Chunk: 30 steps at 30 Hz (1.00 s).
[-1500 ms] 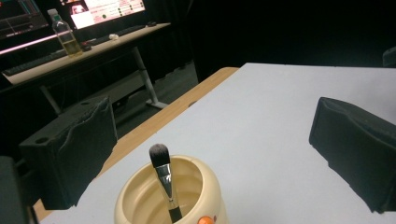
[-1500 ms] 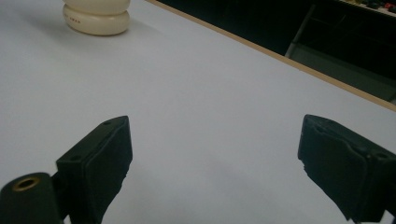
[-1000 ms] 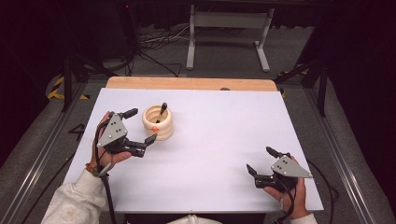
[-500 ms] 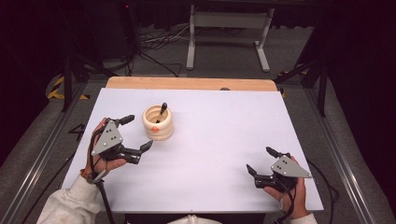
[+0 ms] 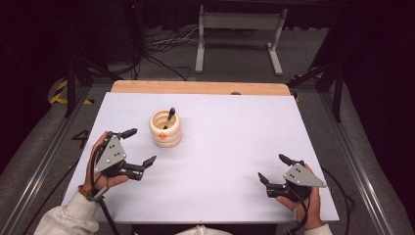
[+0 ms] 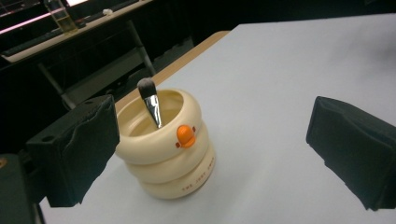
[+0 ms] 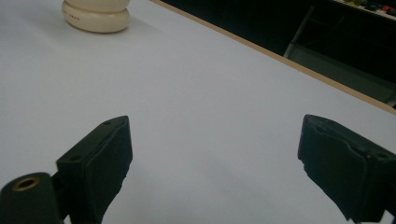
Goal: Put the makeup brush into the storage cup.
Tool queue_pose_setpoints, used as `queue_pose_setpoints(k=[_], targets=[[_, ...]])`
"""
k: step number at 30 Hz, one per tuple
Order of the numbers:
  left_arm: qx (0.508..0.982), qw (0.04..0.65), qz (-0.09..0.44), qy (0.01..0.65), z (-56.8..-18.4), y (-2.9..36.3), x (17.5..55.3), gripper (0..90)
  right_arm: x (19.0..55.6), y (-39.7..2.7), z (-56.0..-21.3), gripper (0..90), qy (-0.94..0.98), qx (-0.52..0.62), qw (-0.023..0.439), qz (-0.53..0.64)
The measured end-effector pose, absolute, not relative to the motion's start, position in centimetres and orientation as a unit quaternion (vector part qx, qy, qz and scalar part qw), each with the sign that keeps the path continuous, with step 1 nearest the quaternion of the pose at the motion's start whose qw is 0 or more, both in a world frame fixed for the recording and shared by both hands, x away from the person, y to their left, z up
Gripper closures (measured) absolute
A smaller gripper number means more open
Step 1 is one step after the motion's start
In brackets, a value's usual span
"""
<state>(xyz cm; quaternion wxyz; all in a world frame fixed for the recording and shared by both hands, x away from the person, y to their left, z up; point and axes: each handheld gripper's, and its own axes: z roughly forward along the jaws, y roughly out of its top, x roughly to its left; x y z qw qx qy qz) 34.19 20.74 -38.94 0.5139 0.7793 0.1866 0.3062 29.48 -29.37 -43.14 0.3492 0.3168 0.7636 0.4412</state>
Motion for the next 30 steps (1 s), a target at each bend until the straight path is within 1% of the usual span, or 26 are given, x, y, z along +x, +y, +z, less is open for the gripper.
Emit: queue_pose_setpoints(k=[5, 15, 20, 23, 30], targets=[[0.783, 0.51, 0.302, 0.192, -39.4, 20.9, 34.0, 3.6, 29.4, -29.2, -43.1, 10.7, 0.766, 0.313, 0.351, 0.438], [0.785, 0.499, 0.311, 0.197, -41.0, 21.5, 33.4, 4.3, 29.4, -29.2, -43.1, 10.7, 0.766, 0.312, 0.351, 0.438], [0.778, 0.511, 0.297, 0.212, -41.7, 22.0, 33.2, 4.3, 29.3, -29.2, -43.1, 10.7, 0.766, 0.311, 0.353, 0.438], [0.778, 0.506, 0.303, 0.218, -42.4, 22.3, 32.9, 4.7, 29.3, -29.2, -43.1, 10.4, 0.765, 0.313, 0.352, 0.439], [0.773, 0.509, 0.299, 0.232, -43.4, 23.5, 32.2, 5.3, 29.3, -29.3, -43.0, 10.4, 0.762, 0.315, 0.354, 0.442]])
